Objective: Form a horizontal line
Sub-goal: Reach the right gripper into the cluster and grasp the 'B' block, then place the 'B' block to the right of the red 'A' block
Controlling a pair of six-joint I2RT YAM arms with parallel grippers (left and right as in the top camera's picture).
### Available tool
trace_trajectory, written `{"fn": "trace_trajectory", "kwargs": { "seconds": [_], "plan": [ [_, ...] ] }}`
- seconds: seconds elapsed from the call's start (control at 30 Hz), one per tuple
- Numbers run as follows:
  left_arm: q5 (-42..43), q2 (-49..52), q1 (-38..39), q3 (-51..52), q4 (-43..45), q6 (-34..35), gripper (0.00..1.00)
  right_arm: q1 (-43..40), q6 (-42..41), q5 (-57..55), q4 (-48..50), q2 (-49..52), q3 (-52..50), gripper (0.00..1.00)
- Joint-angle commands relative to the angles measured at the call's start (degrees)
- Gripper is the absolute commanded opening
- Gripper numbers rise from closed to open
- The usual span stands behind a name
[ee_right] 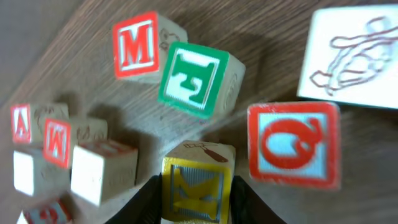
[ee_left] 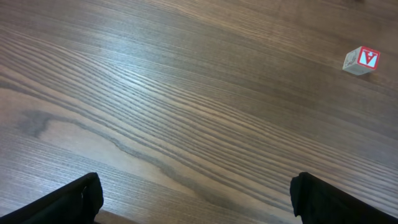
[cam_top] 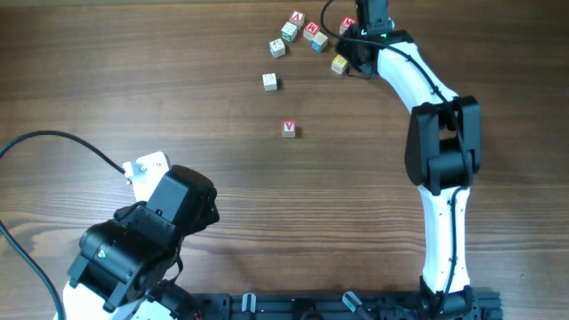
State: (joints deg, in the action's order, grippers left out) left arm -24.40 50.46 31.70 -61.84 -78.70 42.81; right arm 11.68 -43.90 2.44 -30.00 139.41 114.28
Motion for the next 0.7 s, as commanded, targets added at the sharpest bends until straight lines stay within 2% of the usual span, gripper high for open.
{"fn": "trace_trajectory", "kwargs": {
  "seconds": [0.0,0.1,0.2,0.27,0.37,0.5,0.67],
  "plan": [
    [-1.0,-0.1,-0.1,0.2,0.0,1.2,1.0,-0.4,10.6,-1.6,-4.1,-14.2,-0.3,0.33],
    [-1.0,-0.1,-0.1,0.2,0.0,1.2,1.0,-0.4,13.5,-1.6,-13.4,-26.9,-0.3,0.33],
    [-1.0,-0.1,-0.1,0.2,0.0,1.2,1.0,-0.4,13.9,-1.6,-23.8,-35.3,-0.3,0.32],
    [-1.0,-0.1,-0.1,0.2,0.0,1.2,1.0,0.0,13.9,-1.1,-31.8,-38.4,-0.3,0.32],
    [-1.0,-0.1,-0.1,0.2,0.0,1.2,1.0,1.6,14.0,-1.1,-39.4,-38.0,-1.1,0.32],
    [-1.0,-0.1,-0.1,0.2,0.0,1.2,1.0,4.3,13.9,-1.1,-36.1,-37.6,-9.4,0.32],
    [-1.0,-0.1,-0.1,0.2,0.0,1.2,1.0,7.8,15.5,-1.1,-18.4,-37.5,-28.1,0.33]
  ]
}}
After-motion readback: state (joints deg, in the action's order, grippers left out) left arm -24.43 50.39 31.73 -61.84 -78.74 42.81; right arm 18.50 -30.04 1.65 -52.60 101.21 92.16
